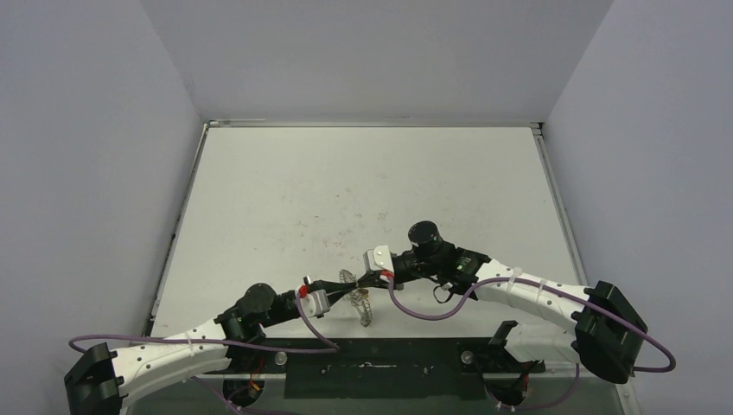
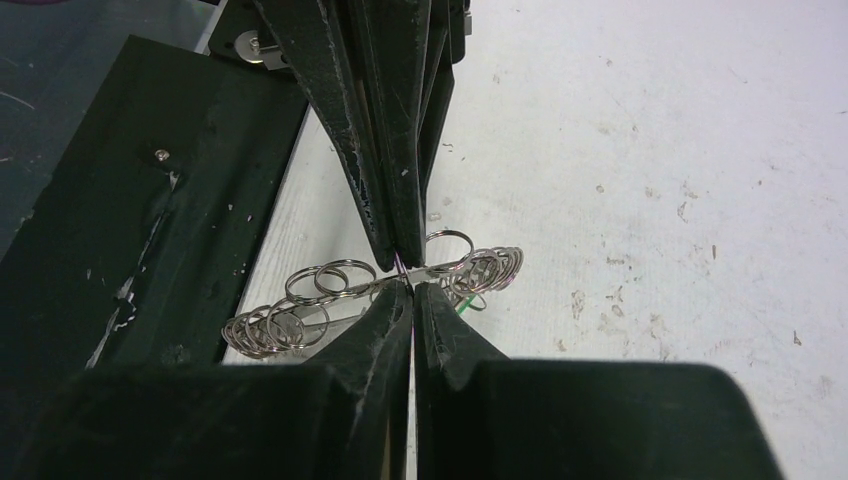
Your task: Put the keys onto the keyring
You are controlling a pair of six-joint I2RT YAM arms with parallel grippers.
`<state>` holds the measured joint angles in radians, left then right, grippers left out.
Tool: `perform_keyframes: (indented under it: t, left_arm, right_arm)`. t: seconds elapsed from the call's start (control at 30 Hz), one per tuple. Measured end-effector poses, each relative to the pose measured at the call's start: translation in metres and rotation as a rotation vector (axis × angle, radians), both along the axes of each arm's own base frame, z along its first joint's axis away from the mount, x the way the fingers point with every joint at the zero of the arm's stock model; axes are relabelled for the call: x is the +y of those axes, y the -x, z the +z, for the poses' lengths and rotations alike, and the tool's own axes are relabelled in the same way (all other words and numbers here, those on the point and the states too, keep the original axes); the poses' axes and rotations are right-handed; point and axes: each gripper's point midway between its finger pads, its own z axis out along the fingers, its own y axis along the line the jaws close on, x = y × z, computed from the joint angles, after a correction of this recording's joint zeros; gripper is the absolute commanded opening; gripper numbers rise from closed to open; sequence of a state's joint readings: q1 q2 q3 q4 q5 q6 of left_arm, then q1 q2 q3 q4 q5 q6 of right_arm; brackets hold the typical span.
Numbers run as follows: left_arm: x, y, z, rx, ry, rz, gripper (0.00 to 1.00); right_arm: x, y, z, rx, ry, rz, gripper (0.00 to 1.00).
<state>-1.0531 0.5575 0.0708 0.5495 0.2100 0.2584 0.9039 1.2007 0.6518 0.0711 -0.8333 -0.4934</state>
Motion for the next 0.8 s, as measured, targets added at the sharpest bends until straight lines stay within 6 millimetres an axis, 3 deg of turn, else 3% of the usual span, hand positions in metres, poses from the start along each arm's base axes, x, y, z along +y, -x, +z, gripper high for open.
perform_keyframes:
  t: [0.2,0.27,0.43,0.8]
  left_arm:
    - [0.000,0.000,0.000,0.000,0.000,0.002,0.01]
    - [0.001,0.000,0.001,-0.003,0.004,0.003,0.11]
    - [0.004,-0.003,0.011,-0.024,0.012,0.023,0.23]
    - [0.014,-0.013,0.020,-0.004,-0.114,0.090,0.30]
  right_arm:
    - [-0.001,0.001,0.000,0.006,0.011,0.006,0.00]
    - [-0.002,0.001,0.002,0.021,0.032,0.001,0.00]
    - [-0.002,-0.006,0.021,0.074,0.124,-0.040,0.00]
    - [-0.004,-0.016,0.029,0.139,0.428,-0.165,0.00]
